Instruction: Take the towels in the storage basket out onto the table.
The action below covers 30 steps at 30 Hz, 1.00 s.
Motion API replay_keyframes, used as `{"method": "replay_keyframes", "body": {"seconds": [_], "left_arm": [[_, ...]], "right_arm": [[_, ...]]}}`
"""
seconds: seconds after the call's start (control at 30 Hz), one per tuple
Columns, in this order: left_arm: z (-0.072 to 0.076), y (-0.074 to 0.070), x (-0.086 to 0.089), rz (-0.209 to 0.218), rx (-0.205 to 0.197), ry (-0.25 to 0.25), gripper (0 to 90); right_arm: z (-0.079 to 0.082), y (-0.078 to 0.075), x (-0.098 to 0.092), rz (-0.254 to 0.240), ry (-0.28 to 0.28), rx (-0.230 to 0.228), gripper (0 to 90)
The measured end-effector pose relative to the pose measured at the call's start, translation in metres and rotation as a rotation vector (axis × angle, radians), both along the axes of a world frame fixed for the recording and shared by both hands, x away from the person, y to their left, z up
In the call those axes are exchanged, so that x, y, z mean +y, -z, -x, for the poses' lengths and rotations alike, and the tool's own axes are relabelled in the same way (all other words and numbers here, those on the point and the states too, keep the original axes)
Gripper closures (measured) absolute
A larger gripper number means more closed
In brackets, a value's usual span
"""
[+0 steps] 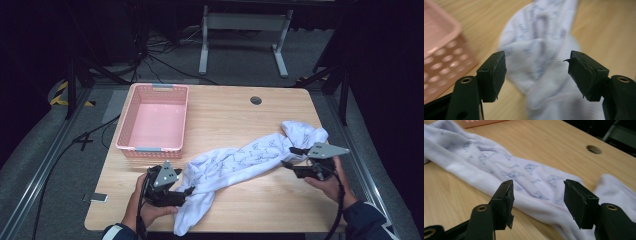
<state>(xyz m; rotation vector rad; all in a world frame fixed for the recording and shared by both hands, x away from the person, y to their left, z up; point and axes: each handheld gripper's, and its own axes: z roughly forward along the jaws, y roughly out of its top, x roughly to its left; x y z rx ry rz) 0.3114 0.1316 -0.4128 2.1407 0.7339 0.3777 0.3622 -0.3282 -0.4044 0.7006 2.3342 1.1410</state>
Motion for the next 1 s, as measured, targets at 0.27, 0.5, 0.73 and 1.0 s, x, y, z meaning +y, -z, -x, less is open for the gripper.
{"method": "replay_keyframes", "body": {"seconds": [0.27, 0.5, 0.73, 1.0], "left_arm": [[-0.037, 0.035, 0.015, -0.013, 0.144, -0.069, 43.6], [-0.041, 0.051, 0.010, -0.044, 0.207, -0.014, 46.2], [-0.037, 0.050, 0.003, -0.064, 0.202, -0.002, 53.4], [-0.039, 0.053, 0.000, -0.050, 0.202, -0.004, 56.9]], "right_arm": [[-0.002, 0.026, 0.094, 0.049, -0.240, 0.105, 45.1], [0.003, 0.048, 0.140, 0.183, -0.357, 0.121, 62.6], [0.007, 0.043, 0.125, 0.199, -0.400, 0.124, 88.6], [-0.002, 0.029, 0.124, 0.079, -0.349, 0.093, 48.6]]}}
